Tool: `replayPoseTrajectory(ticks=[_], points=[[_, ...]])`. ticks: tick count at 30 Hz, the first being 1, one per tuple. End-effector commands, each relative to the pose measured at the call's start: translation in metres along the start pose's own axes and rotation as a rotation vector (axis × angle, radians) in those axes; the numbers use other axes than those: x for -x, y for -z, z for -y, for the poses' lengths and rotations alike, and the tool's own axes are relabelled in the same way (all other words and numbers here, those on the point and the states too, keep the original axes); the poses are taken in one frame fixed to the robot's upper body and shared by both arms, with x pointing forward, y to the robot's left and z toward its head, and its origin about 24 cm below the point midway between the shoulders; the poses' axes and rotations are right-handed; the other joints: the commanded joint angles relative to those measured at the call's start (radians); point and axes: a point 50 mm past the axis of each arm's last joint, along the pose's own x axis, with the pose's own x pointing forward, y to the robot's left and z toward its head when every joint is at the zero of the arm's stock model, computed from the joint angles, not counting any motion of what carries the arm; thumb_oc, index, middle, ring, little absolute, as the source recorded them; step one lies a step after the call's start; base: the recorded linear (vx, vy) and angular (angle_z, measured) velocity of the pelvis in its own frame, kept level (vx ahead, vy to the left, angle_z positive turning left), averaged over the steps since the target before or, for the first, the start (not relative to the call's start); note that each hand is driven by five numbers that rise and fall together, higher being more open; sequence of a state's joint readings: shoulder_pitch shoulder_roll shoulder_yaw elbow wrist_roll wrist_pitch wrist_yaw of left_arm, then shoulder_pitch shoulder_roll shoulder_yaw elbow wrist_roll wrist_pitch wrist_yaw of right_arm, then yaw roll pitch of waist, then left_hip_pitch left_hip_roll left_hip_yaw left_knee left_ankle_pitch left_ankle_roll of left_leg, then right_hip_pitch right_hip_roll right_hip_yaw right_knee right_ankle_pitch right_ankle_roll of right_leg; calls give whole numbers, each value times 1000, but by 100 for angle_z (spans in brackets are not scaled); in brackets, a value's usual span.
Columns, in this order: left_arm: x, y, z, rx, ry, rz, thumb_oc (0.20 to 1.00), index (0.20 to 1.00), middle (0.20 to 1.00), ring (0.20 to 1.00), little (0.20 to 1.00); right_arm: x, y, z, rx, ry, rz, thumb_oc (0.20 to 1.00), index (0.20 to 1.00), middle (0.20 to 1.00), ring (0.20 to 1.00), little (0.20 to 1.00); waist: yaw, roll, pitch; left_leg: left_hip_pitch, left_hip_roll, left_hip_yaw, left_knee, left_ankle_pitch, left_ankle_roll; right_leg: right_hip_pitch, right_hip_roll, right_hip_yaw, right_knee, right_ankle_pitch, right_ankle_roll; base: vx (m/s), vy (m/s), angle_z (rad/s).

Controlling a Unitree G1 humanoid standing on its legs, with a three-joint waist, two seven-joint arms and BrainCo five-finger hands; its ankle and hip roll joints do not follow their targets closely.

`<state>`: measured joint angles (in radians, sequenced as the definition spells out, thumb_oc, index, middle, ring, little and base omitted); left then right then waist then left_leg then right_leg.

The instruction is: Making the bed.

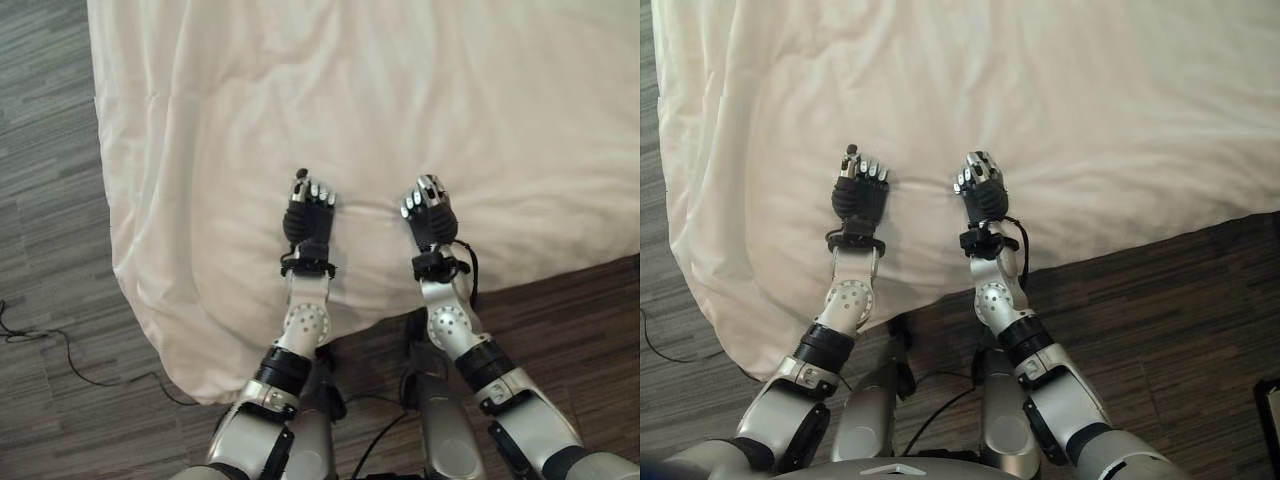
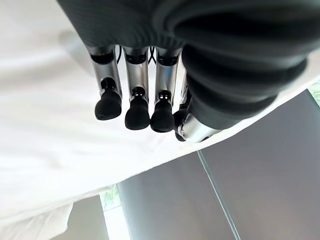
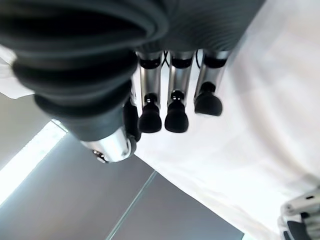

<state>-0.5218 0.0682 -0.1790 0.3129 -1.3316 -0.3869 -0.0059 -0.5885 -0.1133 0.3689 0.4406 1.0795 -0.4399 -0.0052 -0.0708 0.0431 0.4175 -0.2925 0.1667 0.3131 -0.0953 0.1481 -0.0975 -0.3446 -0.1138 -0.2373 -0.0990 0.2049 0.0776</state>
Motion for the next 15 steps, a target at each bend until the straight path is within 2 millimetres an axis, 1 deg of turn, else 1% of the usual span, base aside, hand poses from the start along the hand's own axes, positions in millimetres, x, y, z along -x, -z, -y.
replayPoseTrajectory(ticks=[1, 2, 3, 4, 5, 6, 8, 9, 10, 11, 12, 13, 14, 15], points=[[6, -48, -36, -123, -84, 102, 200, 200, 200, 200, 200, 8, -1, 17, -32, 74, 14, 200, 200, 200, 200, 200, 28, -2, -34, 23, 44, -9, 8, -86, -55, 2, -93, 9, 45, -134, 109, 32, 12, 0], [18, -71, -63, -161, -187, 154, 200, 200, 200, 200, 200, 18, -7, 40, -21, 158, 23, 200, 200, 200, 200, 200, 30, 0, -40, 29, 43, -10, 8, -90, -54, 9, -95, 4, 41, -132, 109, 38, 18, -1], [27, -87, -78, -198, -244, 186, 200, 200, 200, 200, 200, 24, -13, 54, -14, 204, 38, 200, 200, 200, 200, 200, 31, 1, -44, 32, 43, -12, 8, -91, -54, 13, -95, 1, 40, -131, 109, 31, 19, 0], [27, -88, -78, -198, -245, 186, 200, 200, 200, 200, 200, 24, -13, 54, -15, 204, 38, 200, 200, 200, 200, 200, 31, 1, -44, 32, 43, -12, 8, -91, -54, 13, -96, 0, 39, -131, 110, 30, 34, 5], [46, -120, -103, -253, -343, 254, 200, 200, 200, 200, 200, 37, -26, 81, 10, 293, 58, 200, 200, 200, 200, 200, 33, 1, -52, 34, 42, -16, 8, -94, -53, 19, -96, -4, 37, -131, 110, 28, 35, 9], [54, -138, -111, -289, -384, 291, 200, 200, 200, 200, 200, 43, -35, 94, 32, 335, 69, 200, 200, 200, 200, 200, 35, 1, -55, 35, 42, -17, 8, -96, -52, 21, -96, -8, 35, -131, 111, 37, 46, 11], [71, -170, -122, -370, -435, 339, 200, 200, 200, 200, 200, 55, -56, 117, 98, 407, 103, 200, 200, 200, 200, 200, 35, 0, -63, 34, 41, -24, 8, -98, -51, 26, -98, -17, 34, -131, 113, 26, 30, 8], [80, -185, -124, -416, -447, 358, 200, 200, 200, 200, 200, 62, -68, 129, 127, 451, 122, 200, 200, 200, 200, 200, 38, -2, -66, 34, 40, -27, 8, -99, -51, 30, -99, -21, 34, -131, 113, 17, 18, 9], [81, -185, -125, -417, -447, 357, 200, 200, 200, 200, 200, 63, -68, 129, 126, 451, 121, 200, 200, 200, 200, 200, 37, -2, -67, 34, 40, -27, 8, -99, -51, 30, -99, -22, 34, -131, 113, 23, 22, 12], [99, -211, -128, -498, -477, 387, 200, 200, 200, 200, 200, 76, -87, 145, 177, 504, 154, 200, 200, 200, 200, 200, 42, -6, -72, 34, 39, -32, 8, -103, -50, 37, -99, -30, 34, -131, 115, 25, 28, 14], [109, -225, -130, -542, -498, 402, 200, 200, 200, 200, 200, 84, -98, 153, 203, 537, 172, 200, 200, 200, 200, 200, 43, -8, -75, 35, 38, -35, 8, -103, -49, 41, -100, -35, 32, -132, 117, 25, 28, 17], [110, -225, -130, -542, -498, 401, 200, 200, 200, 200, 200, 85, -98, 154, 202, 538, 171, 200, 200, 200, 200, 200, 42, -8, -76, 35, 38, -36, 8, -103, -49, 42, -100, -36, 31, -132, 117, 34, 41, 25], [131, -249, -134, -612, -556, 423, 200, 200, 200, 200, 200, 102, -117, 169, 234, 609, 212, 200, 200, 200, 200, 200, 48, -11, -82, 37, 37, -40, 8, -106, -48, 53, -102, -46, 28, -133, 119, 39, 43, 28], [142, -263, -135, -650, -586, 438, 200, 200, 200, 200, 200, 112, -123, 177, 245, 650, 222, 200, 200, 200, 200, 200, 49, -14, -85, 39, 37, -43, 8, -107, -48, 60, -101, -50, 27, -134, 120, 38, 43, 28]])
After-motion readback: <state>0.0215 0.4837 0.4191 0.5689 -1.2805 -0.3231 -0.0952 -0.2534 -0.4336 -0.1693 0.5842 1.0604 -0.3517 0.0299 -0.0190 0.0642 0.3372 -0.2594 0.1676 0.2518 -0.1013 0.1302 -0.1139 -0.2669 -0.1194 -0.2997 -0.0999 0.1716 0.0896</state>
